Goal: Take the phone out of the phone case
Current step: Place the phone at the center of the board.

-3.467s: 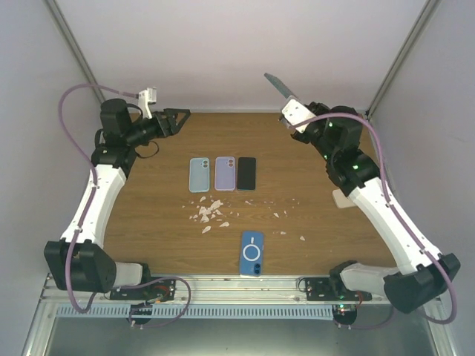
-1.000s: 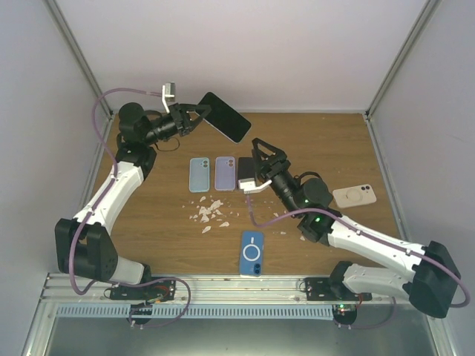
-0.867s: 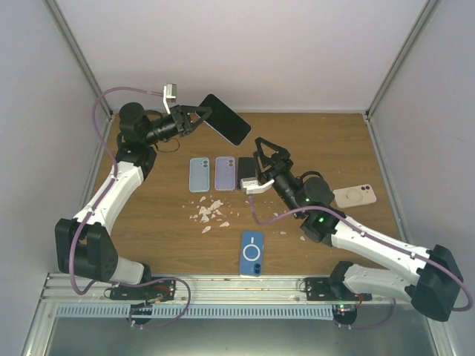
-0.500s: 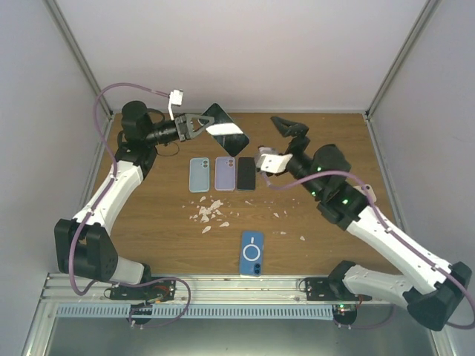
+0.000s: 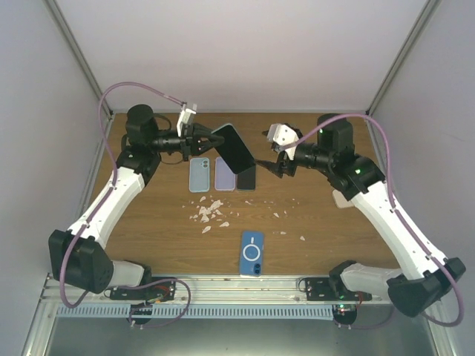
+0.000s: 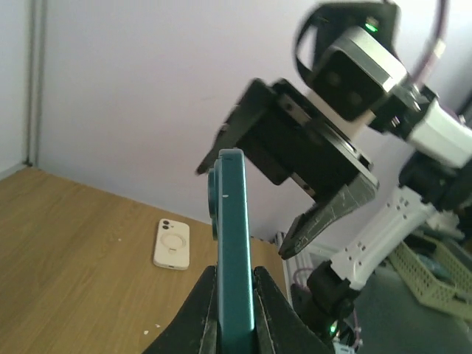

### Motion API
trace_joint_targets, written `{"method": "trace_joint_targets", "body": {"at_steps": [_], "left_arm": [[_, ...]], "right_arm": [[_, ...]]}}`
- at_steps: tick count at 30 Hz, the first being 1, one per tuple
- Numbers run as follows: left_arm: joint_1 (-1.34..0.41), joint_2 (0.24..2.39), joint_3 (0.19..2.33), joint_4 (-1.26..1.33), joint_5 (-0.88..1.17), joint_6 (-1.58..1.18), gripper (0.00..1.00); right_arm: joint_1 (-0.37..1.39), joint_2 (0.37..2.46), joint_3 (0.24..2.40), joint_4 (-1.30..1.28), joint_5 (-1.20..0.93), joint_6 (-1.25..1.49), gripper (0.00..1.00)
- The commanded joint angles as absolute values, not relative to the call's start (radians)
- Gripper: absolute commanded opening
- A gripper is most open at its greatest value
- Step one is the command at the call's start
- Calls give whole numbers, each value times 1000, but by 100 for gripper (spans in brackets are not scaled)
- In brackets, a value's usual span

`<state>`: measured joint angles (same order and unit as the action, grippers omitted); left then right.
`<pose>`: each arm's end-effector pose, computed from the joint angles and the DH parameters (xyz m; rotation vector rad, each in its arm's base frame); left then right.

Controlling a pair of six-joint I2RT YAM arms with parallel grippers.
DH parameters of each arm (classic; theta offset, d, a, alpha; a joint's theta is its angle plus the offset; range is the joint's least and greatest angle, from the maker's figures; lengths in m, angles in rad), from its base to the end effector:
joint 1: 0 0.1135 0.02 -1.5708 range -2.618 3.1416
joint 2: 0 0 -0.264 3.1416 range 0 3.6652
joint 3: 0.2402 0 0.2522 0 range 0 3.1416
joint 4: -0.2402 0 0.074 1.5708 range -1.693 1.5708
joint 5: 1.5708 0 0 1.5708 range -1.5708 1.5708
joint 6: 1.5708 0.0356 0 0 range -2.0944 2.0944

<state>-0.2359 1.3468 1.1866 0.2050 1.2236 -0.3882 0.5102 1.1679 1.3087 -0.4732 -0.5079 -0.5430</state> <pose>0.2827 -0.1024 0.3949 0.9206 1.4787 -1.3886 0.2097 0.1372 0.4158 -1.2283 1.4304 0.4595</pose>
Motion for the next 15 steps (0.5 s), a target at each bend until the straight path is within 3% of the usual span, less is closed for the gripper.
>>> {"method": "trace_joint_targets", "body": {"at_steps": [1,8,15], "left_arm": [[-292,1303,1245,95,1272,-125,3],[-351,1329,1305,-64,1254,15,1],[-395,1351,1345,-181,1211,129,0]], "right_arm": [[469,1218,1403,-652,-864,-376,75],[457,1228,1377,-629,-963,-292,58],[457,1244,1344,-629,-893,-297,43]]}}
